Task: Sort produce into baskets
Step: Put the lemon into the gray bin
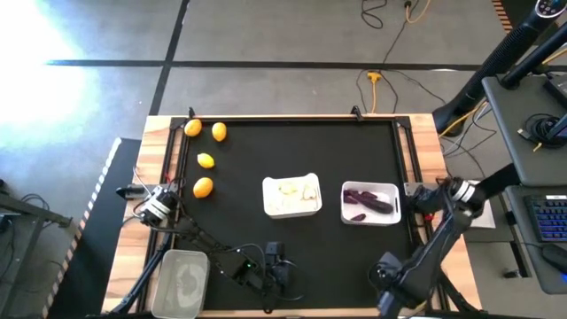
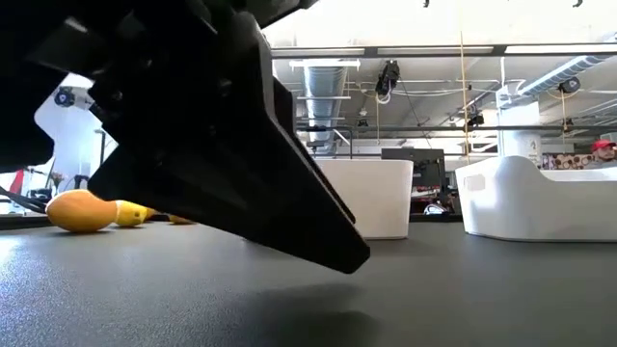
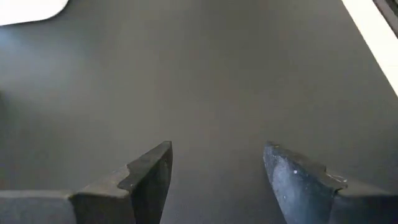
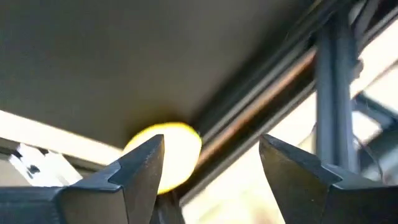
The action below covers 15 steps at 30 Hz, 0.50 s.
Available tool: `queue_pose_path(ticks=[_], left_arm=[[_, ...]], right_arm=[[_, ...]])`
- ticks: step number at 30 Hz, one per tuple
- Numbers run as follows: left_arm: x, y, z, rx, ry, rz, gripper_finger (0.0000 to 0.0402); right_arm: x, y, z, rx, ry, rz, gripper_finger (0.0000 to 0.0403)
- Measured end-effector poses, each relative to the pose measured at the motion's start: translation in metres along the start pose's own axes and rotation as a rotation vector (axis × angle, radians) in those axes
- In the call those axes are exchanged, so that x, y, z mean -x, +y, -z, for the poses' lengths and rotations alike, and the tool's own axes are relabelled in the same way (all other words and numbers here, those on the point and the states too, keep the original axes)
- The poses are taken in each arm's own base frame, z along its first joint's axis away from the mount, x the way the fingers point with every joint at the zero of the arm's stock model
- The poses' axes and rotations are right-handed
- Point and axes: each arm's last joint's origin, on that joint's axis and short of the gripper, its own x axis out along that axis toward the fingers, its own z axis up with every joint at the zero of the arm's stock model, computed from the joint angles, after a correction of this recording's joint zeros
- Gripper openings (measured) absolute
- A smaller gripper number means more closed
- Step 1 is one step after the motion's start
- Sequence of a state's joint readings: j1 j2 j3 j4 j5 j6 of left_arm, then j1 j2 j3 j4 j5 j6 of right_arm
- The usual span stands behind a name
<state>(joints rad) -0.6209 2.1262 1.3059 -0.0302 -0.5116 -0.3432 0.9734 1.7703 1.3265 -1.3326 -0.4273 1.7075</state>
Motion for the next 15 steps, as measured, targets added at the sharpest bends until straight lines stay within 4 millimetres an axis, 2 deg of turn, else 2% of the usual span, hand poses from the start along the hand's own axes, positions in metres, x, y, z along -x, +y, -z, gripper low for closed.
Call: queue_pose_path(ticks=[7,15], left_arm=[[-0.003,0.001,0.001,0.007,-0.025,0.003,0.0236],[-0.003,0.0,0.0,0.003,-0.036,0.007,0.0236]], right_arm=[[-0.013,0.021,-0.002,0.084,0.159,-0.017,0.0287],[-0.024,0.027,-0.002,0.113,0.208,-0.045,0.0306]])
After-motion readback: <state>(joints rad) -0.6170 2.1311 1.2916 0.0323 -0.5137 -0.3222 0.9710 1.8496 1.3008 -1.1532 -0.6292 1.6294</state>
